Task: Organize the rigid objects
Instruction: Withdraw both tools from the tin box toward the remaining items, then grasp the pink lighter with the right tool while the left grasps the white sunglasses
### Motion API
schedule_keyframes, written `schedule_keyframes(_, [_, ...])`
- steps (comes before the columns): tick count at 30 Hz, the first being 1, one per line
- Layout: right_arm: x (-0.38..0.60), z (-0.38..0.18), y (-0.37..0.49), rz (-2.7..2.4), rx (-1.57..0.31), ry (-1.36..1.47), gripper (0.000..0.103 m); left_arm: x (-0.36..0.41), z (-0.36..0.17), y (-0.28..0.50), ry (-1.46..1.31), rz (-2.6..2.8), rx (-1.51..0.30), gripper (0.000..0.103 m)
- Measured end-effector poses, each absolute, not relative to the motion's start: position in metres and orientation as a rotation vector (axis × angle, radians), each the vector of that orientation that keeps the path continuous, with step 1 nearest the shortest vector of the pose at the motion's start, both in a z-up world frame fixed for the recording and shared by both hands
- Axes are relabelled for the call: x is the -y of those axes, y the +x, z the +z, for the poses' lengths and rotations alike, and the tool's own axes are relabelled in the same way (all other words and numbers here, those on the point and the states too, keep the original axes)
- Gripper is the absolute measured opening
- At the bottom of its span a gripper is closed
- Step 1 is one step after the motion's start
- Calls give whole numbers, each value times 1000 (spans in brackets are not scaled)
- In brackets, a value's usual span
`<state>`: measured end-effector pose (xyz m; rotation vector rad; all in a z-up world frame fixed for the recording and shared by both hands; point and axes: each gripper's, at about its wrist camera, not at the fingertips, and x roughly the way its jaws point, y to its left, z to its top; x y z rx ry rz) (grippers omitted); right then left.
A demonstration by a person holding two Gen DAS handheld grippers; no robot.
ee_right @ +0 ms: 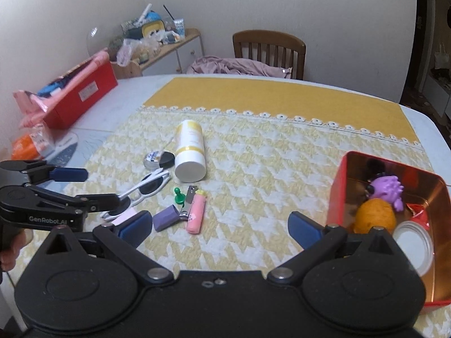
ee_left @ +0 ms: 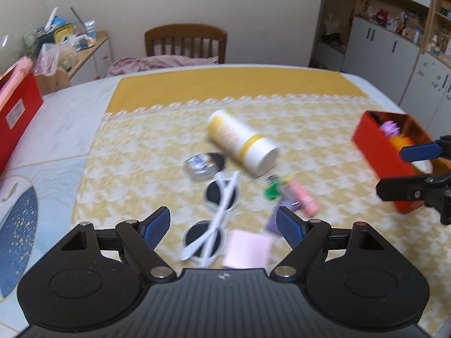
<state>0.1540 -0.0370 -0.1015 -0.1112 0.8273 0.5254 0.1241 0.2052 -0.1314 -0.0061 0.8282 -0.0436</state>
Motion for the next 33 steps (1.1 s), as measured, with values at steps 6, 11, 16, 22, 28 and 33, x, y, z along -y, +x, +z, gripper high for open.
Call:
schedule_keyframes(6, [12, -121, 165, 502, -861, -134, 98, -226, -157, 131, -13, -22, -866, 82])
schedule_keyframes(11, [-4, -133, 174, 486, -880, -164, 82, -229, -170, 136, -2, -32, -876, 82])
schedule_keyframes(16, [-11, -143, 182, 464, -900, -178, 75, -229, -176, 137, 9, -24, -861, 82])
schedule_keyframes(22, [-16, -152, 190, 451, -924, -197, 67, -234, -183, 140, 7, -14, -872, 82])
schedule_keyframes(28, [-22, -158, 195, 455, -937, -218, 58, -224, -186, 137, 64, -48, -857, 82])
schedule_keyframes(33, [-29, -159, 198, 469, -928, -229, 56, -214, -186, 137, 101, -82, -839, 82])
